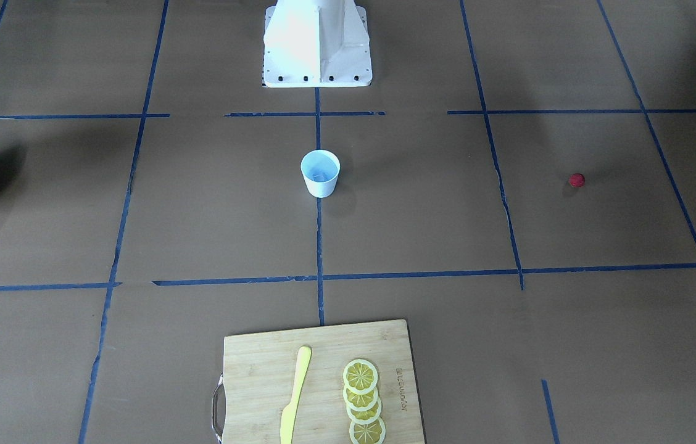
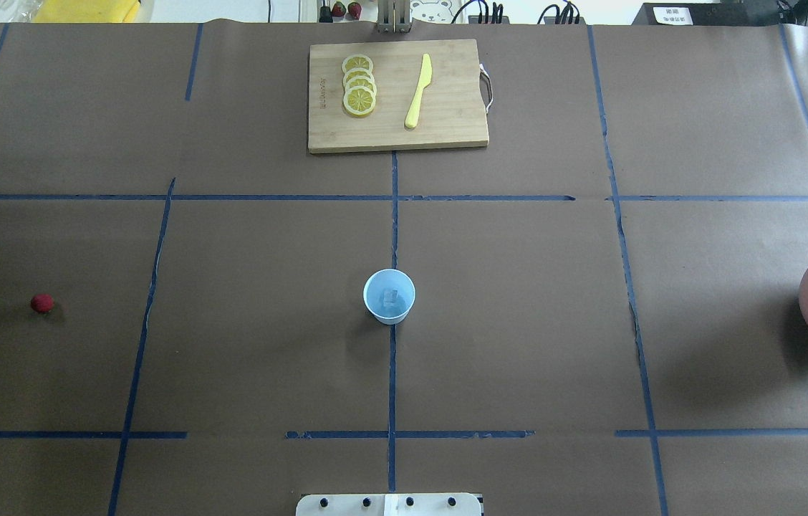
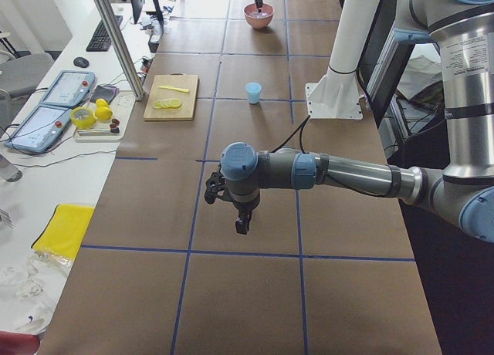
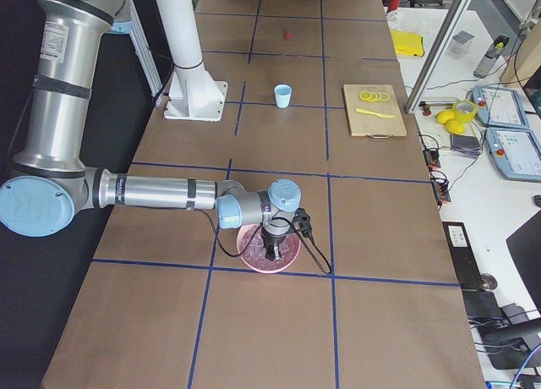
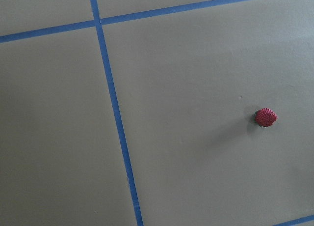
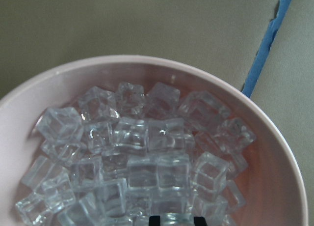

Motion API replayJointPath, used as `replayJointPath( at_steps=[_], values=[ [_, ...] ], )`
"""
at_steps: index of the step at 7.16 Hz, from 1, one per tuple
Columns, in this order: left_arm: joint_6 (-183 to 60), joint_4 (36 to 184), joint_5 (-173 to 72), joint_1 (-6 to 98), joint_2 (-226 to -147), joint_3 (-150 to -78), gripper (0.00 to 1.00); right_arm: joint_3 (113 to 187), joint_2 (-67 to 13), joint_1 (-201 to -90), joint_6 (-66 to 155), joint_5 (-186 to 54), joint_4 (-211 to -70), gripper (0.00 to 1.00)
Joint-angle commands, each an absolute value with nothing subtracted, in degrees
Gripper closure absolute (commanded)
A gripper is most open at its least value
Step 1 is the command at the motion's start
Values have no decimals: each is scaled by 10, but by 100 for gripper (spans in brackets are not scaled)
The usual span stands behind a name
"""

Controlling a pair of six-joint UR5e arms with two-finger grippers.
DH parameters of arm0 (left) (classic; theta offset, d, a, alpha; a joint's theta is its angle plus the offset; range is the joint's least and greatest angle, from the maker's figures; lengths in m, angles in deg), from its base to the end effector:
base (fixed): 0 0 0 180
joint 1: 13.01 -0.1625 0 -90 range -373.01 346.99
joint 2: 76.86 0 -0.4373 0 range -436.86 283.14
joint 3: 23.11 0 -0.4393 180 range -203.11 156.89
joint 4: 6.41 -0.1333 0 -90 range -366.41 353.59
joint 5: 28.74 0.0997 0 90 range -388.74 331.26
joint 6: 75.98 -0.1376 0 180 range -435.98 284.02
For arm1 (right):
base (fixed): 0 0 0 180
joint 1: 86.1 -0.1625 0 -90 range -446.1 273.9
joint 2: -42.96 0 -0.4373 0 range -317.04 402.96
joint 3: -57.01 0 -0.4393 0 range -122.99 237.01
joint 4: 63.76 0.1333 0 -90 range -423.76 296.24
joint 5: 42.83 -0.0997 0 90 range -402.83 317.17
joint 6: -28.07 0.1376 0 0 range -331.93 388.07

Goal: Put ice and strawberries in cup
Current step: 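Grasp a third ice cube from the pink bowl with the right gripper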

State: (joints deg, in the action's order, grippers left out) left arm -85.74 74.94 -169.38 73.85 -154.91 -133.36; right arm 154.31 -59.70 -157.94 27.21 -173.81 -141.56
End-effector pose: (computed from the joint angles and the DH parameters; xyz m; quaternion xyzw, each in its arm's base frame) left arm -0.0026 -0.4441 0.6148 0.0219 0.4271 0.1002 0.8984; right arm -0.1002 -0.4438 0.7215 0.0027 -0.3539 -0.1751 0.9188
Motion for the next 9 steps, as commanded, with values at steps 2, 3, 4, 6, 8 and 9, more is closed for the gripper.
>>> replayJointPath(
  at_steps=[2,3,4,6,8,9],
  values=[
    [-858,749,-1695,739,-1549,-1333,0,1607,-599,-1614,289,-1745,-1422,100],
    [-858,750,-1695,739,-1549,-1334,0,1666,-600,-1614,403,-1745,-1431,100],
    [-857,749,-1695,739,-1549,-1334,0,1700,-594,-1610,559,-1762,-1427,100],
    [-857,749,-1695,739,-1549,-1334,0,1747,-536,-1556,857,-1825,-1423,100],
    [-858,749,-1695,739,-1548,-1332,0,1756,-411,-1416,1196,-1742,-1387,100],
    [-858,749,-1695,739,-1548,-1332,0,1755,-338,-1326,1339,-1667,-1393,100]
  ],
)
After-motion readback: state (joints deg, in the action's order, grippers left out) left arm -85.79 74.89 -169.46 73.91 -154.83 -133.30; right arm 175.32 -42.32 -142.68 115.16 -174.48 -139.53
